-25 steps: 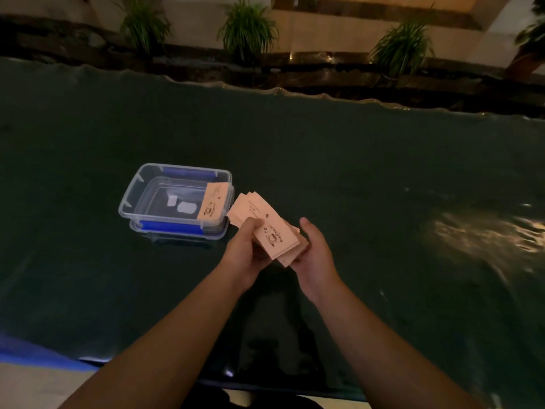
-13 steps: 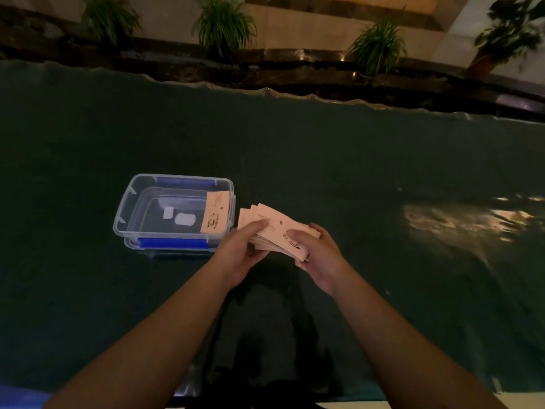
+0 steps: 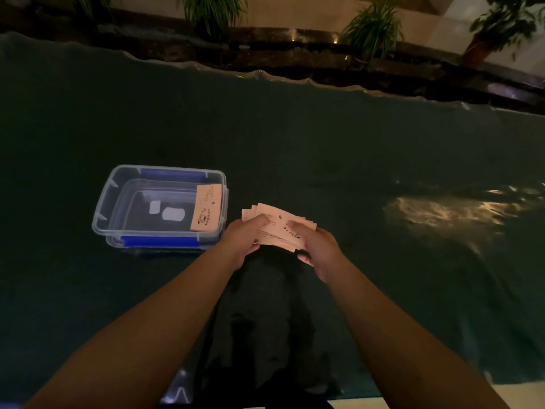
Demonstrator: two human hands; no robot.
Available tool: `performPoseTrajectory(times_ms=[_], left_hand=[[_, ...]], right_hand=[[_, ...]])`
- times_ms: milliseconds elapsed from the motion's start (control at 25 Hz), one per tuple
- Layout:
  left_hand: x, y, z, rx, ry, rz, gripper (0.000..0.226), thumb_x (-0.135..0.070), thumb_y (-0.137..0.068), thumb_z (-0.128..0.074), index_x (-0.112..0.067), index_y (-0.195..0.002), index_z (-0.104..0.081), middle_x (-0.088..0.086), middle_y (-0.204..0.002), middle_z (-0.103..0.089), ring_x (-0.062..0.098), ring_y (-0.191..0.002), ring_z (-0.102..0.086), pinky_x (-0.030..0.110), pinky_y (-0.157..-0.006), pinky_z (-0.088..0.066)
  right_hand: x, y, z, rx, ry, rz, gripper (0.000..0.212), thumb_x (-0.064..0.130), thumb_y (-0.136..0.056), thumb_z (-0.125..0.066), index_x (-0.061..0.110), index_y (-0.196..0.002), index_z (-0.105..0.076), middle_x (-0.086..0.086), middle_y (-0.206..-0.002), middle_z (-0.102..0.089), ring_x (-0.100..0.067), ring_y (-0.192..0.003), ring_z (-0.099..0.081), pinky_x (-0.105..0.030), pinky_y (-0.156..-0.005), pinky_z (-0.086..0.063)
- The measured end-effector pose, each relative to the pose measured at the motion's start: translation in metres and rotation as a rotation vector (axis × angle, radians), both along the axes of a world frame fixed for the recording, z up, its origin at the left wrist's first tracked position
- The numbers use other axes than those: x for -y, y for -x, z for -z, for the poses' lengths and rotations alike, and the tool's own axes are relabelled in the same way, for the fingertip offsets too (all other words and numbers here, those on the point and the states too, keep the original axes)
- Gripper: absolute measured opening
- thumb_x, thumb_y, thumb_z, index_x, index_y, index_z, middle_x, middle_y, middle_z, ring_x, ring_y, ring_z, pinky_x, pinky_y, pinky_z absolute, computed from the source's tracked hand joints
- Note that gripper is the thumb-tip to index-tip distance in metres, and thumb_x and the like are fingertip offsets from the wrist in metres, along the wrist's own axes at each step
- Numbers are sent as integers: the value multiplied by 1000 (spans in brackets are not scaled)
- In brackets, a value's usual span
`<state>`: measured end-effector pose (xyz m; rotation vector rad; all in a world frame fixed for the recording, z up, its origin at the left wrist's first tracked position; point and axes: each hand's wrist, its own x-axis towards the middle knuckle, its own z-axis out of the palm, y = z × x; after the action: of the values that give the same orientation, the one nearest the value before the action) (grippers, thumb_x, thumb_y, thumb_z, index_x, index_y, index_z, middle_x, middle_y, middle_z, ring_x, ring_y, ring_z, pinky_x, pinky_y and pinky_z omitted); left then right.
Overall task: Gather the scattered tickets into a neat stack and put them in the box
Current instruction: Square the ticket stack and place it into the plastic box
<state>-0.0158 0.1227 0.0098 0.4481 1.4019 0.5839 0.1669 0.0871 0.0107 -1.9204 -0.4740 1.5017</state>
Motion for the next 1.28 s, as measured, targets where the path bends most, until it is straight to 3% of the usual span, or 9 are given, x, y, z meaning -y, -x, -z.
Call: performPoseTrajectory(times_ms=[200,440,560,640,880,1040,1160,1280], left_hand=[[-4,-9,16,-166,18,4,51,-43,-92,-71,-17,-134,-58,6,-122,-68,22,-112,-65,46,-107,-53],[-5,-23,25,-300,24,-50,76,-48,-87,-75,-15,-149,-48,7,-127,-61,25,-114,-61,47,-107,-52],[-5,-21,30,-241,43,-103,77,-44,-83,-80,-11,-146,-51,6,-116,-66,23,-105,-63,43,-101,-52],[-6,-21,29,-177,48,-112,75,-41,-81,-82,-10,-142,-51,5,-108,-66,20,-98,-63,40,-94,-50],[2,-23,26,65,-3,-240,78,-17,-80,-88,-10,-146,-47,14,-123,-74,28,-105,-76,44,-87,-64],[19,-37,22,111,-84,-400,87,-9,-77,-88,-13,-150,-40,15,-130,-67,32,-114,-71,55,-103,-57],[29,-47,14,213,-91,-420,67,-6,-84,-81,-7,-144,-51,17,-126,-73,33,-111,-74,54,-102,-58],[36,-50,7,274,-112,-290,51,-3,-83,-81,-12,-130,-64,13,-114,-81,28,-100,-79,44,-83,-65]], right_hand=[[-18,1,22,70,149,-57,64,55,-75,-89,16,-123,-68,-2,-120,-70,-19,-107,-65,-43,-100,-57],[-29,-3,38,27,126,-40,58,44,-74,-94,16,-119,-69,-2,-114,-76,-17,-100,-70,-38,-86,-61],[-34,-8,40,-9,141,-44,63,43,-70,-96,16,-121,-69,-2,-117,-74,-15,-101,-69,-35,-79,-61],[-34,-10,41,-23,140,-46,68,44,-70,-95,17,-125,-67,-2,-120,-72,-16,-104,-68,-36,-83,-61],[-21,-19,34,-250,90,-33,61,36,-83,-87,15,-135,-64,-6,-126,-76,-23,-117,-69,-43,-94,-53],[-1,-22,33,-471,17,42,67,26,-89,-84,16,-147,-52,-14,-135,-73,-31,-125,-69,-49,-95,-56],[13,-21,31,-520,-27,28,70,29,-87,-84,22,-148,-51,-12,-130,-77,-31,-124,-70,-49,-94,-56],[27,-23,34,-553,-71,-41,74,34,-77,-89,19,-143,-59,-9,-128,-80,-27,-121,-75,-45,-95,-59]])
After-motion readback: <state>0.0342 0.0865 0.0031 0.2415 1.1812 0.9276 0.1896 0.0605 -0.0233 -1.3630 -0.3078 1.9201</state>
